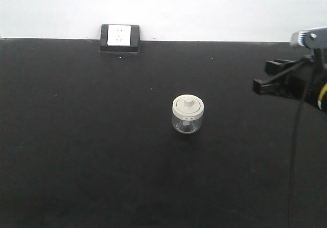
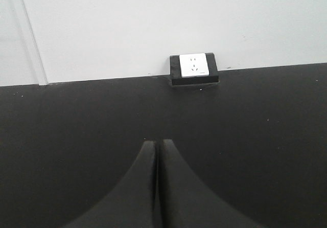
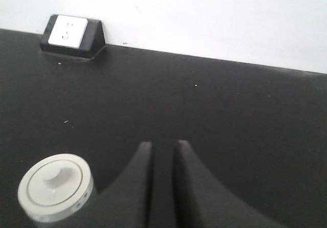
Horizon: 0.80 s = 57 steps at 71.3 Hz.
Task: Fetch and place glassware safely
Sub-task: 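Lift and withdraw the right gripper away from the jar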
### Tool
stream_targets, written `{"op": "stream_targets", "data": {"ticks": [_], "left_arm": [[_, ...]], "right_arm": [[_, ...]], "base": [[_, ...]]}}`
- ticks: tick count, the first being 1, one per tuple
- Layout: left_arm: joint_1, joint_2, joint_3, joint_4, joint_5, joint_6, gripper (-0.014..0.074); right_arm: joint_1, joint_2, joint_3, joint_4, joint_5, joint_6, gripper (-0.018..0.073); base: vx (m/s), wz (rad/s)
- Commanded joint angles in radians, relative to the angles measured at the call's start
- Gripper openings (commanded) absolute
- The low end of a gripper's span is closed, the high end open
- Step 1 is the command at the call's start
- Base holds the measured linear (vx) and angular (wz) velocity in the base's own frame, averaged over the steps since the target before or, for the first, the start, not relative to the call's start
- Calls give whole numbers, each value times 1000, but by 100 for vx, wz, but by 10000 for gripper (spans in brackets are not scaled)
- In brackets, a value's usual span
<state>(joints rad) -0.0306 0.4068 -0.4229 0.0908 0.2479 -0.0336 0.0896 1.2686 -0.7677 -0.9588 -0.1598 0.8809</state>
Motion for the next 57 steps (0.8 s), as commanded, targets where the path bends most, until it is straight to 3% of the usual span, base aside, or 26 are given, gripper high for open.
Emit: {"op": "stream_targets", "data": {"ticks": [1,21,57], "left_arm": [[-7,8,-25,-7,-70,-11,-7],[-7,8,-25,-7,-70,-11,-7],[-7,8,-25,-7,-70,-11,-7]], "right_arm": [[-5,-116,36,27,-20,1,-11],[-5,-375,199,32,122,-9,-3],[-5,-792,415,12,125,-9,-3]], "base": [[0,0],[0,0],[0,0]]}}
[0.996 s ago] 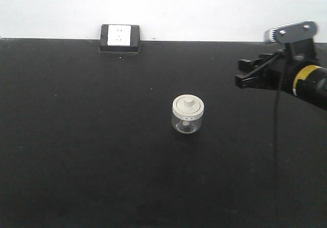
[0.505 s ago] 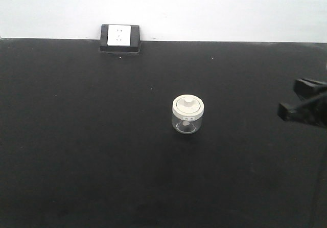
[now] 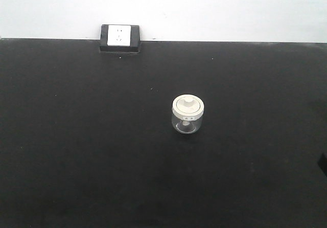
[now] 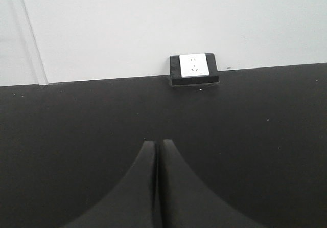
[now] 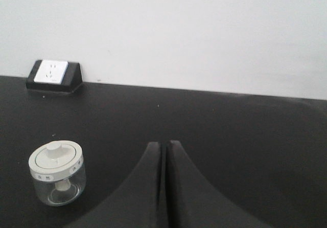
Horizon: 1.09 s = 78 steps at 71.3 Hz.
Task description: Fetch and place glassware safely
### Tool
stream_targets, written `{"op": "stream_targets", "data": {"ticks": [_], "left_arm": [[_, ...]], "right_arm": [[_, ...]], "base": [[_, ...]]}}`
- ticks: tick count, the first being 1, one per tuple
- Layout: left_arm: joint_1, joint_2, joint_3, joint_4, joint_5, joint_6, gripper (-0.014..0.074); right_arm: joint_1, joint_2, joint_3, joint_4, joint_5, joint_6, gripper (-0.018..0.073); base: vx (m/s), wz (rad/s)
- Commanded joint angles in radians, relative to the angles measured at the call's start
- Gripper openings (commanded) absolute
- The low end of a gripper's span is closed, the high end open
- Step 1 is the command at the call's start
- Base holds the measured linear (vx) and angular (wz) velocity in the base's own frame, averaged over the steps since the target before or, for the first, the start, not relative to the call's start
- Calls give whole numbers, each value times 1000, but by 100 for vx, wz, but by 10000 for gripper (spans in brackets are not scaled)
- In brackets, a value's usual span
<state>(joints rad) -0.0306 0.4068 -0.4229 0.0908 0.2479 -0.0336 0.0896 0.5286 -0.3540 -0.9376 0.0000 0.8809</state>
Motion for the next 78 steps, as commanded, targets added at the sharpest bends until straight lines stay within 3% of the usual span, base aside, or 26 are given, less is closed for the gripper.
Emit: {"op": "stream_targets", "data": {"ticks": [1,17,78], "left_arm": [[-7,8,-25,-7,-70,-11,-7],[-7,8,-25,-7,-70,-11,-7],[-7,8,-25,-7,-70,-11,-7]], "right_arm": [[-5,-63,6,-9,-35,-9,-3],[-5,-152,41,-16,-24,-9,-3],[-5,-151,41,-16,-10,-9,-3]], "base": [[0,0],[0,0],[0,0]]}}
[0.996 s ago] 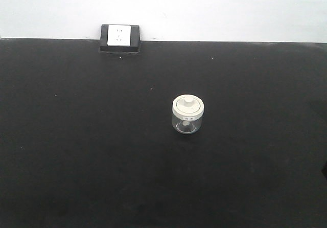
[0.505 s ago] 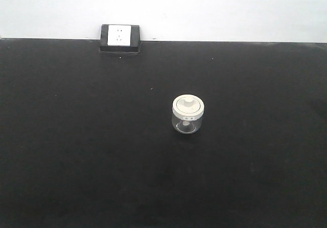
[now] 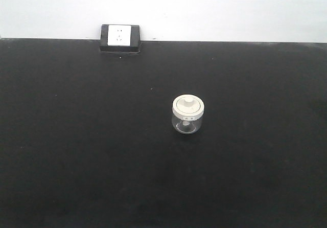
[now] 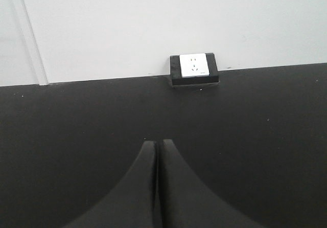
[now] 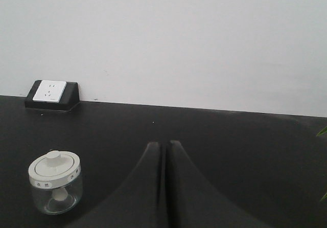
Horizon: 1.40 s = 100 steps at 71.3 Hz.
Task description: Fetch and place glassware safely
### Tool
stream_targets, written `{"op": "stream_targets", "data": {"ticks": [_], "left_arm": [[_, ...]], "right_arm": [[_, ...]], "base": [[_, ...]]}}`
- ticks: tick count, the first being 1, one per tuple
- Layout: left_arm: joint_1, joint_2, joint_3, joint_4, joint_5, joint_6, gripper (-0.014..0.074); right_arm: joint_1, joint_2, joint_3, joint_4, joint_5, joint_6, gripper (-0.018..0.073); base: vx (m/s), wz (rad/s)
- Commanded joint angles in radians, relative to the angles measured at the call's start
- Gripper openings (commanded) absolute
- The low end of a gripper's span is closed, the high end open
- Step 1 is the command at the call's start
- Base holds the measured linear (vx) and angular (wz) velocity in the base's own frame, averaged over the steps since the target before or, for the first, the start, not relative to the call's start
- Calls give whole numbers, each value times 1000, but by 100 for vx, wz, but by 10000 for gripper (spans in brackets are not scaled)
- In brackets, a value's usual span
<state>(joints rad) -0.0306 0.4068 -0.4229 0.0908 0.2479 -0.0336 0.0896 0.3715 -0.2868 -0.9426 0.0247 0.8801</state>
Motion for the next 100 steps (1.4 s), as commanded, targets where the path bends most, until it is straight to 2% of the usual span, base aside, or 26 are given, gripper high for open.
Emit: {"op": "stream_targets", "data": {"ticks": [1,35,49,61,75,81,93,100], "left_arm": [[-7,8,-25,-7,-70,-11,-7],[-7,6,-25,-7,-66,-11,-7],[-4,-67,-10,-8,-41,-10,-7],[-4,-184,94,-20,-49,-10,-7],[-4,-346,271,-91,-52,-10,-7],[-4,-423,342,-91,-61,-10,-7],[8,-432,487,-101,-232,-11,-7],[8,-432,480,-102,-213,-10,-7]], "right_arm": [[-5,6,-27,-11,-35,-8,-3],[-5,6,-27,-11,-35,-8,-3],[-5,6,-27,-11,-35,-8,-3],[-5,6,-27,-11,-35,-8,-3],[-5,6,-27,-11,-35,-8,-3],[-5,6,-27,-11,-35,-8,-3],[-5,6,-27,-11,-36,-8,-3],[-5,8,-27,-11,-36,-8,-3]], "base": [[0,0],[0,0],[0,0],[0,0],[0,0],[0,0],[0,0],[0,0]]}}
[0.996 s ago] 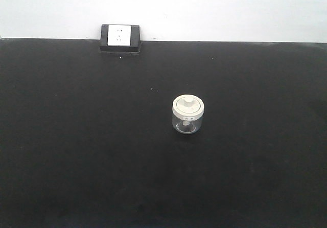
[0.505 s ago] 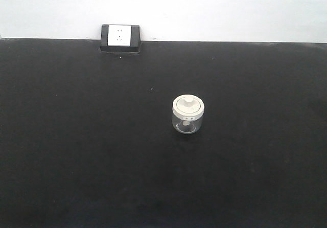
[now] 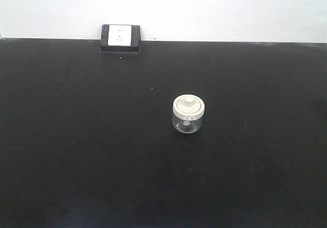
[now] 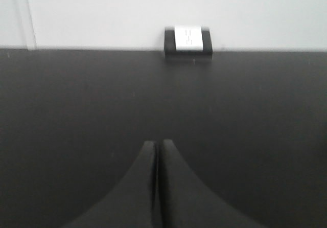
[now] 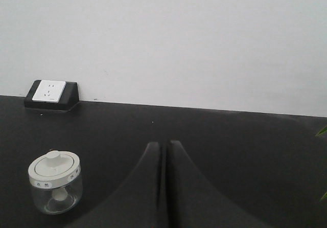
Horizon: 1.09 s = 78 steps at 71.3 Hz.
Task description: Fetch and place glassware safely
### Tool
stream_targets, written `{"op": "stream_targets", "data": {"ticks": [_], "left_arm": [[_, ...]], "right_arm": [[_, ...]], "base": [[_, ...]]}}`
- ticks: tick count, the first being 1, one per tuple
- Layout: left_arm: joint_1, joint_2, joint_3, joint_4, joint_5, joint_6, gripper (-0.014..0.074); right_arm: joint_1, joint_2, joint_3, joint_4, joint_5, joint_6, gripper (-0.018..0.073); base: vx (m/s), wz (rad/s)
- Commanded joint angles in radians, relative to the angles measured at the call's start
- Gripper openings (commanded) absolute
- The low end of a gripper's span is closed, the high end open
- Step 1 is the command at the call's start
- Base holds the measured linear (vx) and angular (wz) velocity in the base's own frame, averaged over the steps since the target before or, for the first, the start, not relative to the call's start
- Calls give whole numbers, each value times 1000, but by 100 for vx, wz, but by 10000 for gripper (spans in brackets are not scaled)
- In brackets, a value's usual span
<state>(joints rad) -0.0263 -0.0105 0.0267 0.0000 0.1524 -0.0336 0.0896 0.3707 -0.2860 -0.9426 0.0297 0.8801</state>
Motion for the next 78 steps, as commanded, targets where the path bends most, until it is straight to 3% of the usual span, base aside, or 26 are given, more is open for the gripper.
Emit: {"op": "stream_targets", "data": {"ticks": [1,78], "left_arm": [[4,-15,31,-11,-117,-10,-7],[4,-14,30,-11,-87,-11,-7]], "right_arm": [[-5,9,-27,-11,-41,-8,-3],[-5,9,-27,-11,-42,-8,-3]], "base": [[0,0],[0,0]]}}
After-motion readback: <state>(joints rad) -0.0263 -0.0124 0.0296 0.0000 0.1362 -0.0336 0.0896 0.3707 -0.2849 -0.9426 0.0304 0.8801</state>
